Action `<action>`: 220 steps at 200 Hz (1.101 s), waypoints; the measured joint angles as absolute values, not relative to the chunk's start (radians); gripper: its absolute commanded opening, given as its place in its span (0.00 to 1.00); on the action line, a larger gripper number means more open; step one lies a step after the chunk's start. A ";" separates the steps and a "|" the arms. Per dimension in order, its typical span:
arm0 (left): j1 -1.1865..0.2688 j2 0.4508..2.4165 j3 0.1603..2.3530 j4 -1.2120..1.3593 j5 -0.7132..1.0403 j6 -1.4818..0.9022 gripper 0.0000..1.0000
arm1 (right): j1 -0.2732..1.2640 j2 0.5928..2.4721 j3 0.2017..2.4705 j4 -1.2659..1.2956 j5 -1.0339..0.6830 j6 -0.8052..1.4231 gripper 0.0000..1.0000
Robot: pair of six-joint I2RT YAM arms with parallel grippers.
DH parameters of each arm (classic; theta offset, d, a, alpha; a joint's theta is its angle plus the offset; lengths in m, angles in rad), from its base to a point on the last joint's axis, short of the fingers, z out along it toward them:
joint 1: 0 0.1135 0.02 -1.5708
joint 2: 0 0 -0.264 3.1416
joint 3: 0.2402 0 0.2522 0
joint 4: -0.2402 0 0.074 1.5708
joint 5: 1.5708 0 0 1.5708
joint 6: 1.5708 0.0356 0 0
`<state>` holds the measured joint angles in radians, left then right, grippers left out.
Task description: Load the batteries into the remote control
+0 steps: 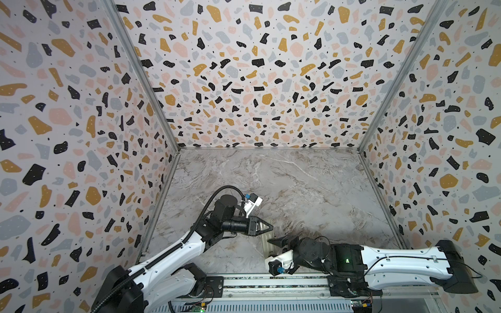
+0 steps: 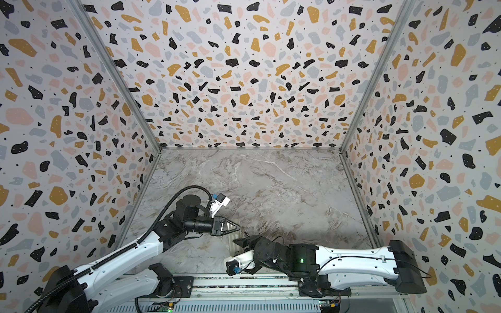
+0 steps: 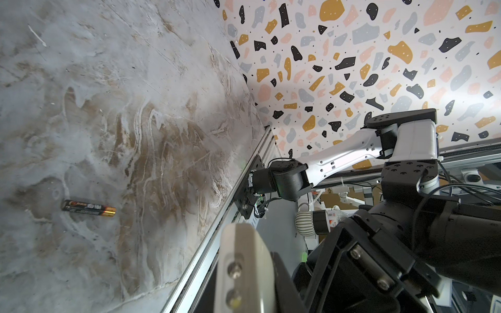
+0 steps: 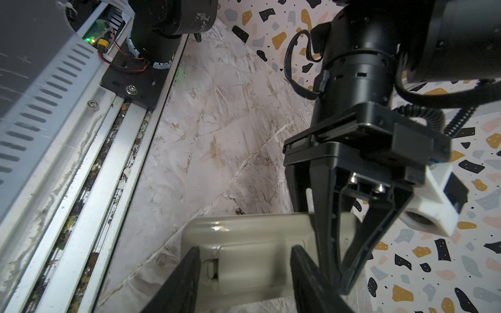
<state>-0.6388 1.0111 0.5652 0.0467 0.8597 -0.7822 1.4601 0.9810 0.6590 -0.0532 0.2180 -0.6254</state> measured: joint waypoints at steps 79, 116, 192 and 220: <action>-0.635 1.011 0.564 0.046 0.848 -0.770 0.00 | 1.455 1.019 0.672 -0.052 0.220 -0.625 0.51; -0.635 1.011 0.562 0.045 0.848 -0.770 0.00 | 1.454 1.018 0.674 -0.052 0.231 -0.625 0.51; -0.635 1.011 0.558 0.044 0.849 -0.770 0.00 | 1.454 1.018 0.675 -0.053 0.256 -0.625 0.51; -0.636 1.011 0.556 0.039 0.853 -0.770 0.00 | 1.453 1.018 0.675 -0.054 0.268 -0.625 0.51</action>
<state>-0.6357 1.0111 0.5560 0.0387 0.8528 -0.7700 1.4528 1.0183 0.6746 -0.0544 0.2676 -0.6254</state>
